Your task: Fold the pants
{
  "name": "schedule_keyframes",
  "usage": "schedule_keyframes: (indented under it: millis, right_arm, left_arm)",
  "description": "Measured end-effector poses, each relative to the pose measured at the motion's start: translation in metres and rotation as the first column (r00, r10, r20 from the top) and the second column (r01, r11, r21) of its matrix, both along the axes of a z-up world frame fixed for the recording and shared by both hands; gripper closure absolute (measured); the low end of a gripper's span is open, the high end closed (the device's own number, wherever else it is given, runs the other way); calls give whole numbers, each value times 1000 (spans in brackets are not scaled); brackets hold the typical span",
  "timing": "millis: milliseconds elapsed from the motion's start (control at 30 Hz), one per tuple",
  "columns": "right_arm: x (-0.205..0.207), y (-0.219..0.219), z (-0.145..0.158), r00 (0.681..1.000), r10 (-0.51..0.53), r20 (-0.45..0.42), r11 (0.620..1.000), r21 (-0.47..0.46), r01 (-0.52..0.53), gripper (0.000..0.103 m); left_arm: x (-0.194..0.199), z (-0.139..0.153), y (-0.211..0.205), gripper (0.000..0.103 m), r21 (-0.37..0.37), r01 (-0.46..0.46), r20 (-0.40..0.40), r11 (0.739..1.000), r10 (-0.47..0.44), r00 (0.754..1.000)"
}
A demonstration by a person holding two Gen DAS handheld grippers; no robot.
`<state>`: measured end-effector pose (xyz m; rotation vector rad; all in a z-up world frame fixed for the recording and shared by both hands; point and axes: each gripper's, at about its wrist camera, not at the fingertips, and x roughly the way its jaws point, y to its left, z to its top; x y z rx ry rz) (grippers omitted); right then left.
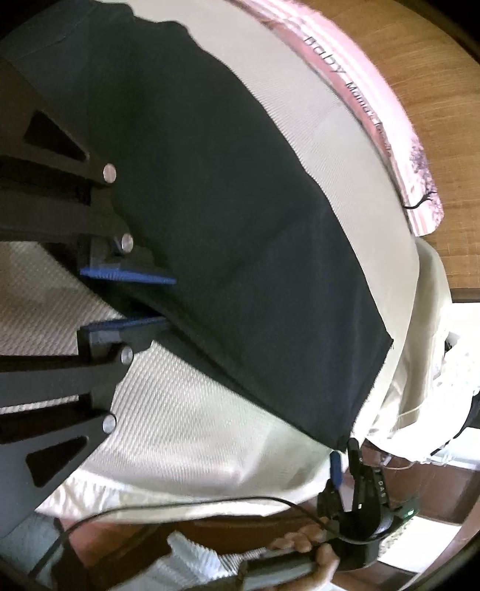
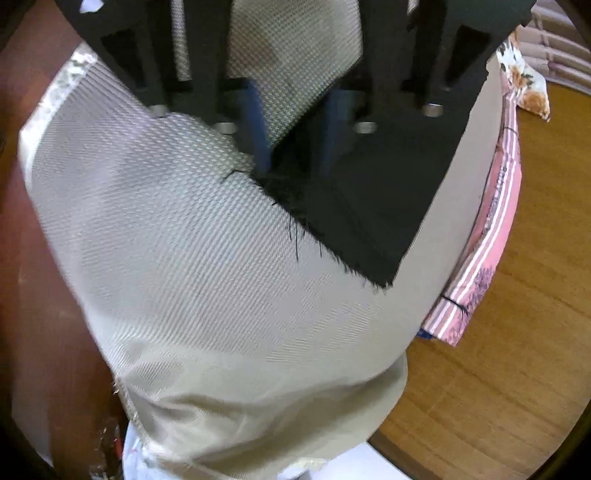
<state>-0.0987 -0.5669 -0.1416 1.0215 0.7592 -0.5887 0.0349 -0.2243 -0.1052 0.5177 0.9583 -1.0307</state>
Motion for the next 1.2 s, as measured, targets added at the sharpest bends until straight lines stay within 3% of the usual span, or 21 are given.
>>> schedule_keyframes:
  millis: [167,267,367,433,533,633,700,767,900,967,1100,1200]
  right_arm:
    - [0,6,35,1000,23,6,998,-63,-23,64]
    - [27,23,61,992,126,23,986,-114,-123,64]
    - [71,51,77,961,274,45,955,-130,-266,64]
    - [109,79,81,923,382,47,917,-139,-373,64]
    - [166,129,79,839,542,48,836,-128,-533,64]
    - [219,185,73,733,678,53,734,-103,-672,64]
    - [255,226,66,645,762,64,648,-83,-757,64]
    - [279,257,59,575,815,68,579,-65,-813,64]
    - [323,320,43,442,894,66,444,-21,-896,64]
    - [341,342,33,387,920,55,387,6,-922,63]
    - [366,372,14,334,942,22,333,36,-942,63]
    - [377,380,3,313,948,60,307,95,-947,64]
  left_arm:
    - [14,35,37,53,-115,-67,-12,991,66,998]
    - [38,51,77,50,-150,-187,23,971,192,981]
    - [64,55,115,50,-141,-321,41,937,329,943]
    - [85,52,147,50,-117,-429,47,896,436,899]
    - [98,41,187,50,-81,-535,52,841,540,840]
    - [103,26,224,50,-44,-601,51,798,603,796]
    - [100,16,245,50,-28,-629,50,777,629,776]
    - [98,9,263,50,-17,-656,53,755,656,753]
    - [94,0,303,50,-36,-728,15,684,729,684]
    - [87,1,315,50,-66,-732,-21,678,733,680]
    - [83,-6,328,50,-36,-758,16,651,759,651]
    - [80,-9,339,50,-70,-769,-32,635,769,638]
